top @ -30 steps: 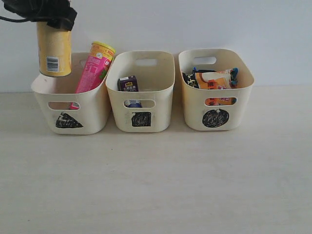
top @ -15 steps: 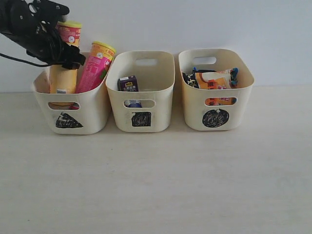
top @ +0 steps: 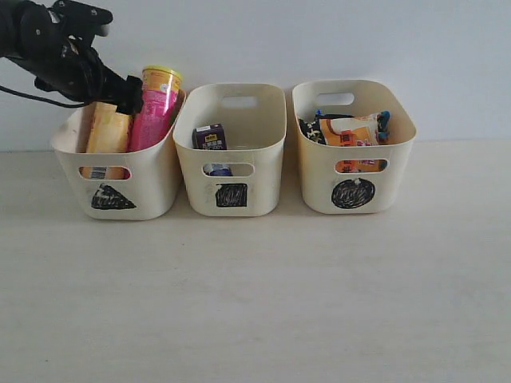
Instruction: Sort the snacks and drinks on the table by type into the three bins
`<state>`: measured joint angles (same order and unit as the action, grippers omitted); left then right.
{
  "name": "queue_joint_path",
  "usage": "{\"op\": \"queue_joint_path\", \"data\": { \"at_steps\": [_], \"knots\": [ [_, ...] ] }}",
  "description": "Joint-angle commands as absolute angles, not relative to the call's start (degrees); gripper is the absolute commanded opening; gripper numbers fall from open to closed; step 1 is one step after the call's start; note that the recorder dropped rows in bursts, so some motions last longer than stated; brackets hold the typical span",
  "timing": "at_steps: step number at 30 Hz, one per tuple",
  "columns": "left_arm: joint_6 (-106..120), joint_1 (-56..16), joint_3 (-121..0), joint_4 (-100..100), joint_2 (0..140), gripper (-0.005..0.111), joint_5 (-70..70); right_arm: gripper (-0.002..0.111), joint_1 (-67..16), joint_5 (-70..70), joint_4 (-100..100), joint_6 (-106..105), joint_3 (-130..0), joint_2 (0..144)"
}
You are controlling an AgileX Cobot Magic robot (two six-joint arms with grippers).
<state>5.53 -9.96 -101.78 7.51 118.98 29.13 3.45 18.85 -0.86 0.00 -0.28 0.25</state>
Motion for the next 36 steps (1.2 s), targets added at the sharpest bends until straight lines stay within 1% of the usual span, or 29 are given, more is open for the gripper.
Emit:
{"op": "queue_joint_path", "data": {
  "at_steps": [1, 7, 9, 10, 11, 12, 14, 16, 25, 30, 36],
  "knots": [
    [4.81, -9.88, -102.28, 6.85, 116.05, 0.110, 28.25, 0.000, 3.44, 18.37, -0.73, 0.00, 0.00, 0.00],
    [4.81, -9.88, -102.28, 6.85, 113.14, 0.108, 32.06, 0.000, 3.44, 18.37, -0.73, 0.00, 0.00, 0.00],
    [4.81, -9.88, -102.28, 6.85, 112.26, 0.103, 33.82, 0.000, 3.44, 18.37, -0.73, 0.00, 0.00, 0.00],
    [4.81, -9.88, -102.28, 6.85, 111.79, 0.097, 34.87, 0.000, 3.44, 18.37, -0.73, 0.00, 0.00, 0.00],
    [4.81, -9.88, -102.28, 6.85, 111.28, 0.088, 36.18, 0.000, 3.44, 18.37, -0.73, 0.00, 0.00, 0.00],
    [4.81, -9.88, -102.28, 6.85, 110.59, 0.070, 38.17, 0.000, 3.44, 18.37, -0.73, 0.00, 0.00, 0.00],
    [4.81, -9.88, -102.28, 6.85, 109.90, 0.041, 40.98, 0.000, 3.44, 18.37, -0.73, 0.00, 0.00, 0.00],
    [4.81, -9.88, -102.28, 6.85, 109.35, 0.006, 44.16, 0.000, 3.44, 18.37, -0.73, 0.00, 0.00, 0.00],
    [5.57, -9.88, -101.24, 6.44, 105.39, 0.004, 55.20, 0.000, 3.44, 18.37, -0.73, 0.00, 0.00, 0.00],
    [5.38, -9.88, -95.23, 6.44, 100.28, 0.004, 53.87, 0.000, 3.44, 18.37, -0.73, 0.00, 0.00, 0.00],
    [4.49, -9.88, -83.09, 4.87, 92.08, 0.004, 47.34, 0.000, 3.44, 18.37, -0.73, 0.00, 0.00, 0.00]
  ]
}}
